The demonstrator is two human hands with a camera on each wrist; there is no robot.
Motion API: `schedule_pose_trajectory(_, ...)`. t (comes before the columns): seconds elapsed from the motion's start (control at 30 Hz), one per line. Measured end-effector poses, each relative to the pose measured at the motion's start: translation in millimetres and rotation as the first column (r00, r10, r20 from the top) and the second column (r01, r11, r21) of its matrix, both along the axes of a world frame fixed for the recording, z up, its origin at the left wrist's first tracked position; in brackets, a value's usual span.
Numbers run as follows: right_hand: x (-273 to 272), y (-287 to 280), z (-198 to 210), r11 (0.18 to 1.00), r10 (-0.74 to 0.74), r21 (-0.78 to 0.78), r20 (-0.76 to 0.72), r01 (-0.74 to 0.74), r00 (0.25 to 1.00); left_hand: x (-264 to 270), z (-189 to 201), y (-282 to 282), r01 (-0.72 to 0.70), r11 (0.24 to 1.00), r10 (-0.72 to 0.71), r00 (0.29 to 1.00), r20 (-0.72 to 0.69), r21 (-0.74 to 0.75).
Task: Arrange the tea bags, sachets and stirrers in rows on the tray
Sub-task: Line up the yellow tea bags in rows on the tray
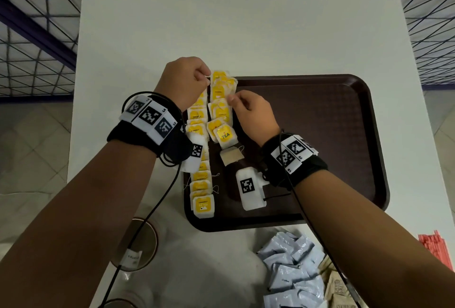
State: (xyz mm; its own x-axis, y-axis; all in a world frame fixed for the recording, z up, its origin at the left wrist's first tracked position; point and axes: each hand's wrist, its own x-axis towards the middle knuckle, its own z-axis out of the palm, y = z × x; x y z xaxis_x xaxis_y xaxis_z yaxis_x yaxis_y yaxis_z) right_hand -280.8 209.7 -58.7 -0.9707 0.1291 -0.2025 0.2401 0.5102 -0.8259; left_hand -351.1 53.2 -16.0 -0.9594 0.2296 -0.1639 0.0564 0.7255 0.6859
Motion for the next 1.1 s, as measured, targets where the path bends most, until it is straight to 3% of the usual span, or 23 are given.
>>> schedule_pose_trajectory(0.3,-8.8,-15.1,-3.7,0.966,-0.209,-0.165,-0.038,0.200,0.977,-20.8,-10.2,11.8,0.068,0.994,-0.069,0.998,-0.009,-0.089)
schedule_pose_trajectory(0.43,-12.3,-15.3,-3.2,0.968,-0.193,-0.166,-0.016,0.187,0.981,-24.0,-8.6,15.5,0.049,0.980,-0.054,0.998,-0.023,-0.191)
schedule_pose_trajectory(0.63,-13.5,-2.2,1.6,0.996,-0.015,-0.082,0.092,0.022,0.996,-24.1,-9.3,13.7,0.020,0.969,-0.027,0.999,-0.027,-0.245)
schedule_pose_trajectory(0.9,-15.4,-1.4,-5.7,0.965,-0.245,-0.113,-0.053,0.238,0.968,-21.8,-10.3,11.9,0.022,0.967,-0.027,1.000,-0.017,-0.254)
schedule_pose_trajectory(1.1,-21.3,-7.1,-6.3,0.980,-0.179,-0.096,-0.037,0.174,0.983,-20.9,-10.0,10.9,0.016,0.966,-0.025,0.999,-0.032,-0.259)
